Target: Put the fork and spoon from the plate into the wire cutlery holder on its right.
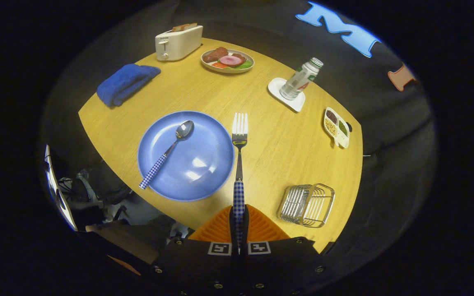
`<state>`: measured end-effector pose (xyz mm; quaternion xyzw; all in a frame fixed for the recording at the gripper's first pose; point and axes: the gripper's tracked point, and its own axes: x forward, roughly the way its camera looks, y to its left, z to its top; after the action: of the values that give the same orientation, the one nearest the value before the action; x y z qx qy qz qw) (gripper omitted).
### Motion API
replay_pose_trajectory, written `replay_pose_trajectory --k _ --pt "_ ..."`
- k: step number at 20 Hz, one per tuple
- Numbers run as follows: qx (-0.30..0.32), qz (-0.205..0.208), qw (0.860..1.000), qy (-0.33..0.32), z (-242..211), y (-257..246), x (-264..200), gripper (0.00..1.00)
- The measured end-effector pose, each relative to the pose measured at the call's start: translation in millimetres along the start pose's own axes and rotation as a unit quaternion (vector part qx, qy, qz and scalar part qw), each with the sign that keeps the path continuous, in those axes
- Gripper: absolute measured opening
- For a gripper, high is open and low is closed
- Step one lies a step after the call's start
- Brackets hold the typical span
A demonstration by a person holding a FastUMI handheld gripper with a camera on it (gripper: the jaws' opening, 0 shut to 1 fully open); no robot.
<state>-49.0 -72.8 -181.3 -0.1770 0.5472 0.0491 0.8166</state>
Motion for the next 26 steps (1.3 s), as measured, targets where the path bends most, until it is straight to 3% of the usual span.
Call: replay_pose_trajectory --k 6,13,20,26 --pt "0.031 -0.072 0.997 0.003 -30.0 -69.8 -22.3 0.0" --pt "0.079 -0.072 0.992 0.068 -87.4 -103.2 -30.0 0.01" --pt "0.035 -0.052 0.984 0.167 -121.8 -133.0 -29.9 0.01" --pt "-0.058 -0.039 0.969 0.235 -116.2 -148.3 -11.0 0.01"
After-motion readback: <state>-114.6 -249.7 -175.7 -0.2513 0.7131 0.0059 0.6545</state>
